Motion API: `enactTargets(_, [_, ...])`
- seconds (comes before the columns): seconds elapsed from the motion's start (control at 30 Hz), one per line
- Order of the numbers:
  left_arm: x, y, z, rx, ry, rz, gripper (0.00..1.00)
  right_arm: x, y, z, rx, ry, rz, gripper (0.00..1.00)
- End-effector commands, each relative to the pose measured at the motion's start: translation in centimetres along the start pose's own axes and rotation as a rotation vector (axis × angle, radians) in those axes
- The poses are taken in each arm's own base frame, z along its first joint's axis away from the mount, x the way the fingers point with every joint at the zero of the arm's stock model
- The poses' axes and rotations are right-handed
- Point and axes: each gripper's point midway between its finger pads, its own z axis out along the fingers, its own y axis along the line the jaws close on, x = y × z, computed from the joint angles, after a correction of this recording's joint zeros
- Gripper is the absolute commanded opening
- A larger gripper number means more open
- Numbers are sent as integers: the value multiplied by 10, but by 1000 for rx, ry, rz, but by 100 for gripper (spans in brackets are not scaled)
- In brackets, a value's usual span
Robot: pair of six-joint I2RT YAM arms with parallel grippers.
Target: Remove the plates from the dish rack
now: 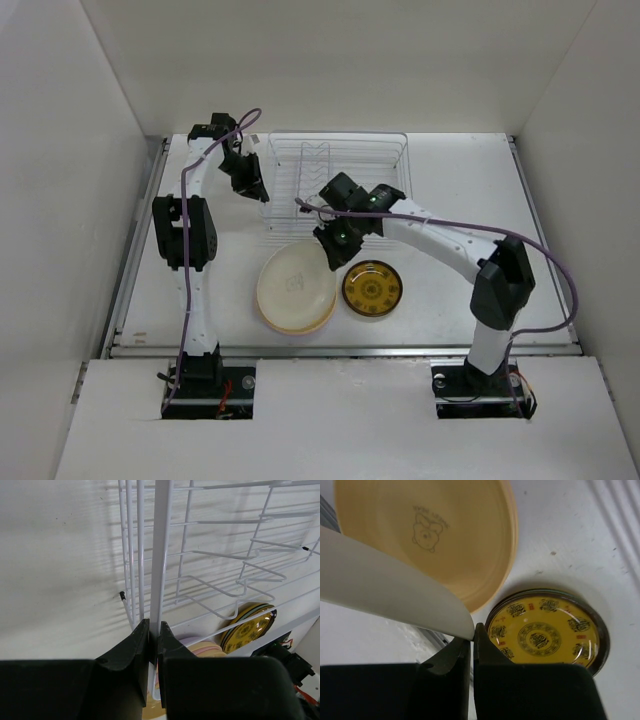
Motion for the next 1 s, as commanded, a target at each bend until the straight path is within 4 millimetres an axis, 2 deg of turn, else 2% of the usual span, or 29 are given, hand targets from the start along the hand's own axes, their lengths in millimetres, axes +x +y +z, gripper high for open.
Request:
enactTargets(0.0, [0,28,-3,-72,10,-115,0,18,9,0,-47,91,64,0])
enactTargets(0.03, [0,28,-3,-72,10,-115,0,20,7,6,-46,109,69,0])
enactTargets(0.13, [0,30,-3,-81,8,-115,0,18,8,14,-59,122,84,21])
enactTargets(0.17, [0,30,-3,-81,8,-115,0,21,7,20,-58,139,89,31])
enactTargets(0.2, [0,30,-3,-81,8,-115,0,21,7,20,-58,139,89,48])
enactTargets(0.23, [-1,28,-6,-79,0,-110,0,19,6,21,-58,138,89,53])
enactTargets(0.33, [0,29,-8,-88,-2,-110,0,9,10,17,-69,95,90,57])
enactTargets(0.37, [0,29,-8,-88,-2,-101,0,-2,5,14,-35,49,89,58])
enactTargets(0.43, [0,29,-8,-88,-2,-101,0,-13,3,0,1,-14,103,59])
enactTargets(0.47, [0,27,-12,-86,-11,-87,0,-18,-4,-6,52,-45,98,59])
enactTargets(0.53, [-1,25,-15,-85,-18,-74,0,-34,-10,-31,126,-146,143,66])
enactTargets(0.57, [-4,26,-17,-92,-30,-69,8,-40,-14,-41,161,-188,163,68])
enactTargets(0.6, [-4,23,-23,-91,-36,-55,16,-48,-40,-58,265,-256,221,70])
enactTargets(0.63, [-7,22,-25,-89,-46,-36,26,-53,-50,-83,323,-324,271,70])
enactTargets(0.7, [-15,14,-38,-83,-84,-7,39,-57,-81,-114,457,-430,420,73])
enactTargets(0.73, [-18,10,-44,-79,-104,3,41,-47,-120,-137,626,-478,504,77])
enactTargets(0.77, [-22,5,-53,-75,-133,17,42,-45,-132,-162,690,-547,577,83])
enactTargets(0.8, [-22,5,-53,-75,-133,17,43,-33,-148,-173,757,-553,622,83])
enactTargets(0.83, [-25,1,-60,-72,-153,36,43,-20,-173,-189,828,-564,679,83])
enactTargets(0.87, [-25,-2,-66,-70,-165,43,45,-16,-180,-204,836,-595,715,83])
enactTargets(0.93, [-22,-5,-71,-70,-168,53,46,2,-194,-211,842,-573,767,83])
enactTargets(0.97, [-19,-7,-77,-70,-170,54,47,4,-195,-220,848,-593,778,83])
